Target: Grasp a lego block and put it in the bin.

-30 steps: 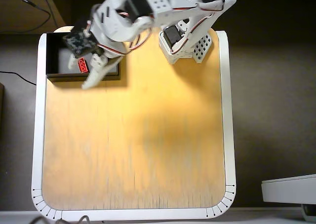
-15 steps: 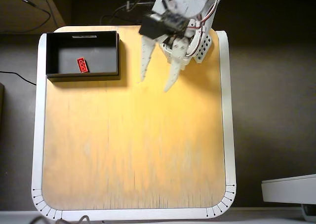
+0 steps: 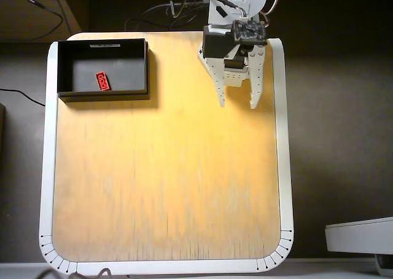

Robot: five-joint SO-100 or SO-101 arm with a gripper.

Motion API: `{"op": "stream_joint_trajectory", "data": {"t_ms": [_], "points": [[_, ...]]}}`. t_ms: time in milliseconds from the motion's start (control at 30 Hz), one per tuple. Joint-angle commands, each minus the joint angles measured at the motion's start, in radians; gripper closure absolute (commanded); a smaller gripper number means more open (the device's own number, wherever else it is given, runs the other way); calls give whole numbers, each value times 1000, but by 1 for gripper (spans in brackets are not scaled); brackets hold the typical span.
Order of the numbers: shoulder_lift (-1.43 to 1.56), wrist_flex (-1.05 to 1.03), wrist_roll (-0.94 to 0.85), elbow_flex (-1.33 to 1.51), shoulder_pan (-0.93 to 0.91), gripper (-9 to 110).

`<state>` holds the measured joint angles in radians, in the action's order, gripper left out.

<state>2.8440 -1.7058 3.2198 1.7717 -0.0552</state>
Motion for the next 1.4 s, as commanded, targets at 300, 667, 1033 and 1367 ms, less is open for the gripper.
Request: {"op": "stream_joint_trajectory", "data": {"t_ms": [300,667,1033,1367], "points": [[164,172,28,319,80,84],[362,278,80,647,86,88],[453,337,114,839,86,93],[453,434,141,996,86,101]]}}
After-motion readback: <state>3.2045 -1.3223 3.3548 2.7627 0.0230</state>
